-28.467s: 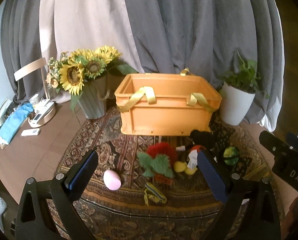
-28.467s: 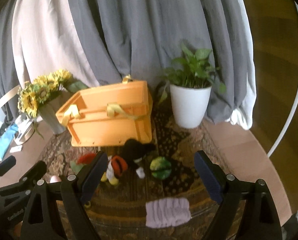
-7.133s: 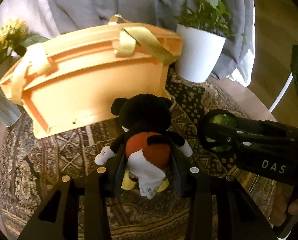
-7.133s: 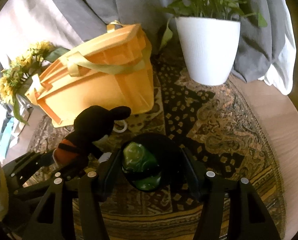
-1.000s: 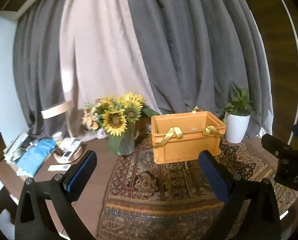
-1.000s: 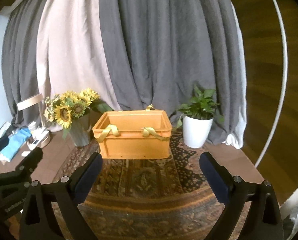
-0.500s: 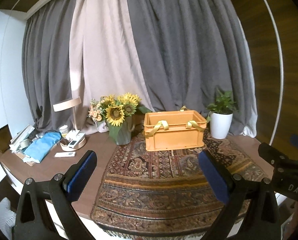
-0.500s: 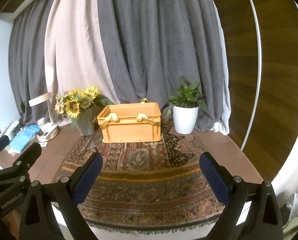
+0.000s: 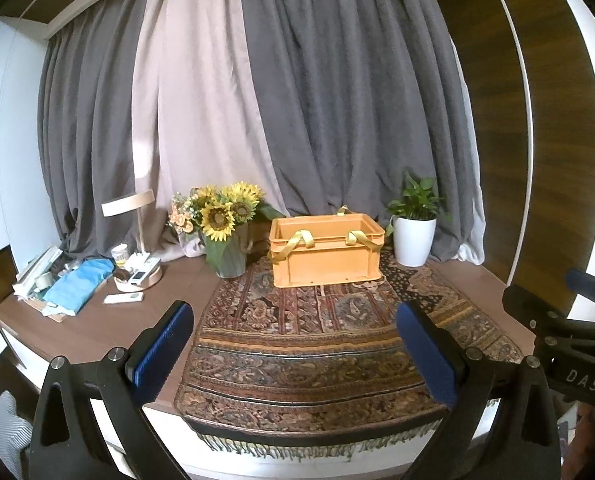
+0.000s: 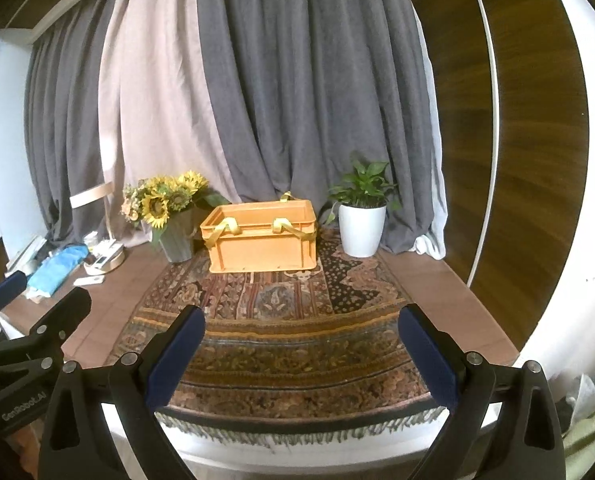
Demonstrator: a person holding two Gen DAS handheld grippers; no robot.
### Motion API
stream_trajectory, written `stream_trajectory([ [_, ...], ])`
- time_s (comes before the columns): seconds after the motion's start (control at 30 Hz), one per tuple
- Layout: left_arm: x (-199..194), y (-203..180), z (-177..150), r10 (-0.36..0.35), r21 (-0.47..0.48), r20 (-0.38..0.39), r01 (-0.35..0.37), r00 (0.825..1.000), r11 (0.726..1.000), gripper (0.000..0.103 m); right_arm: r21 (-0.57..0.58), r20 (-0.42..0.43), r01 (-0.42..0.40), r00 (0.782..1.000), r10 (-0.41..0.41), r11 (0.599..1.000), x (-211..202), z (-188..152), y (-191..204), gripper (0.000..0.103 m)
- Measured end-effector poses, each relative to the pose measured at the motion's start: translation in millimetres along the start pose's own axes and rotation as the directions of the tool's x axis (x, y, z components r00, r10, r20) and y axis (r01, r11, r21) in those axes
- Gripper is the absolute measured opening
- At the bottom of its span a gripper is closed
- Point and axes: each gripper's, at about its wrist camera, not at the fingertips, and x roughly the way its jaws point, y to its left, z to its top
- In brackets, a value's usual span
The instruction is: Organize soft objects
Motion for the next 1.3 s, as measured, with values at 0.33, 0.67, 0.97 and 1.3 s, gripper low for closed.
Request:
stream_trajectory([
  [0.33,-10.8,-5.4,-1.4,0.033,0.021,0.028,-0.034,0.999,0.999,0.103,0.006,0.004,0.008,1.000,-0.008,1.000,-9.2,-2.7,-2.9,0.098],
  [0.67,-12.1,-10.7,-0.7,0.042,0.022,0.028,-0.043,0.999,0.999,0.103,0.005,0.014,-0.001,1.000,0.001,1.000,-10.2,-0.9,-4.6,0.098],
  [0.97,-13.1,-14.3,-1.1,0.039,0.027,0.023,-0.039,0.999,0.999,0.103,0.006,0.011,0.001,1.000,-0.001,1.000,-9.6,-0.9,-6.8,0.098],
  [1.3,-15.5,-22.5,-0.1,0.036,0.036,0.027,-0.037,0.999,0.999,0.103,0.012,0.015,-0.001,1.000,0.000,1.000,-11.3,-1.0,-16.4,0.098],
])
